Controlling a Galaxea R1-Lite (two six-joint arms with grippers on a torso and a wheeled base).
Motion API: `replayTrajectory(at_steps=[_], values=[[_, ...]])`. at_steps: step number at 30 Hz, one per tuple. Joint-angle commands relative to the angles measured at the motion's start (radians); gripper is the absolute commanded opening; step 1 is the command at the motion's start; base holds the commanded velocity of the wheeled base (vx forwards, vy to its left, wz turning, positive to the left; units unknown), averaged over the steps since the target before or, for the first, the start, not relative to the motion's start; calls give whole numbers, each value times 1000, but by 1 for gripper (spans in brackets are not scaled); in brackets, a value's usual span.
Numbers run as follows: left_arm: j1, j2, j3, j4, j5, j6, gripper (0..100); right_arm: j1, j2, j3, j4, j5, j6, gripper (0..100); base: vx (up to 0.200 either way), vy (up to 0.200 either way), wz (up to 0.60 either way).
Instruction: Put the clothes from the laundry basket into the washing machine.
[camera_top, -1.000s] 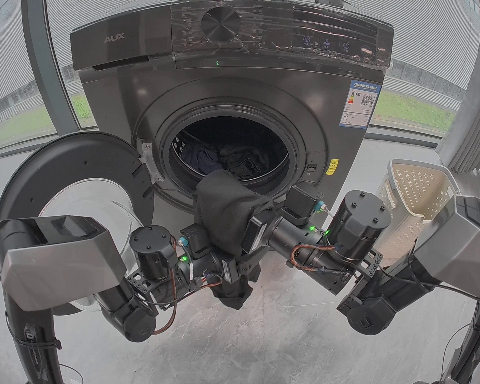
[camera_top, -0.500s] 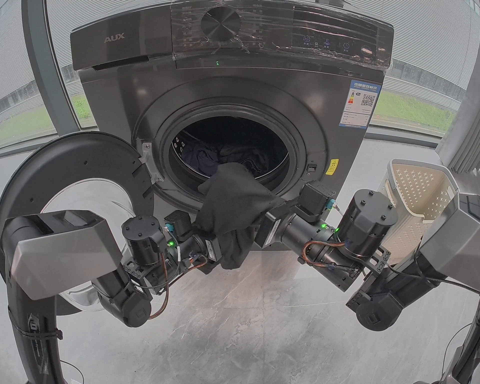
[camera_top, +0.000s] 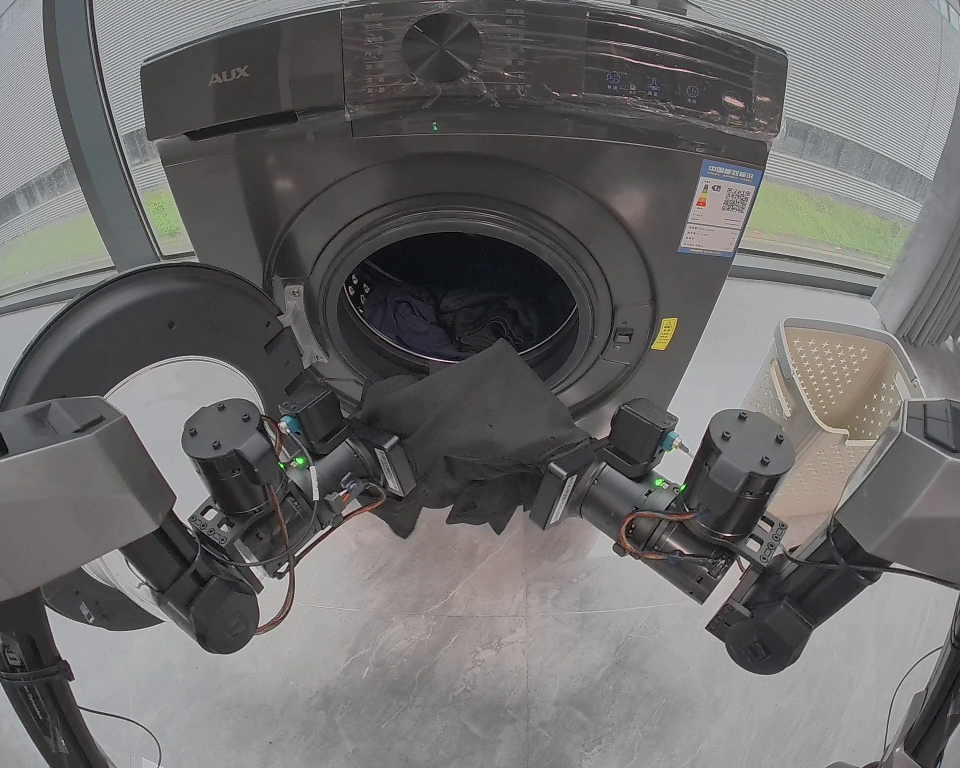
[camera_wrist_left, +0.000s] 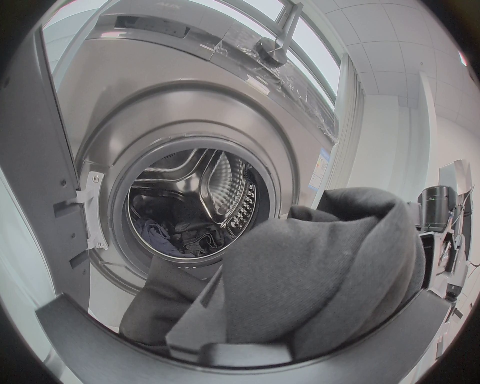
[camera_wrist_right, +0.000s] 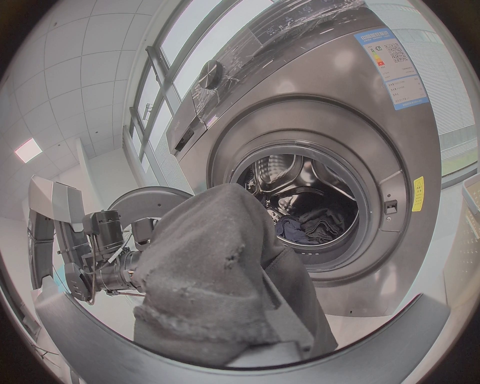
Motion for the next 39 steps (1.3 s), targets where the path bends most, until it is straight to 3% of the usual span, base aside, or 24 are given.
replayTrajectory(at_steps=[1,3,4,11,15,17,18,19,20,21,22,24,29,32,36,39], values=[[-24,-68,39,-1,-3,-3,0,14,-2,3,-5,2,-1,0,0,0,0],[-40,-88,64,-1,-3,-3,0,31,-5,3,-8,0,1,0,0,0,0],[-40,-88,64,-1,-3,-3,0,31,-5,3,-8,0,1,100,0,0,0],[-84,-143,116,-1,-3,-14,0,62,-5,74,-20,10,-7,100,0,0,0],[-84,-161,119,-3,-8,-17,0,83,-14,174,-20,50,-44,100,0,0,0],[-90,-187,125,-3,-11,-37,0,94,-36,249,-22,89,-72,100,0,0,0],[-96,-194,127,-3,-11,-41,0,97,-39,261,-23,92,-75,100,0,0,0],[-118,-224,146,-3,-8,-66,0,102,-48,295,-36,99,-78,100,0,0,0],[-118,-224,146,-3,-8,-66,0,102,-48,295,-36,99,-78,100,0,0,0],[-135,-278,185,-1,-3,-107,0,97,-65,316,-66,102,-79,100,0,0,0],[-136,-303,209,4,-3,-121,0,88,-74,324,-79,103,-79,100,0,0,0],[-136,-335,262,7,-5,-121,0,77,-88,335,-94,115,-76,100,0,0,0],[-125,-372,395,-1,-3,-116,0,-33,-117,379,-100,178,-52,100,0,0,0],[-124,-364,401,-1,-2,-121,0,-58,-128,393,-100,186,-41,100,0,0,0],[-118,-365,403,-3,-2,-120,0,-49,-178,453,-100,188,-41,100,0,0,0],[-101,-361,393,-3,-2,-123,0,-18,-246,573,-97,189,-41,100,0,0,0]])
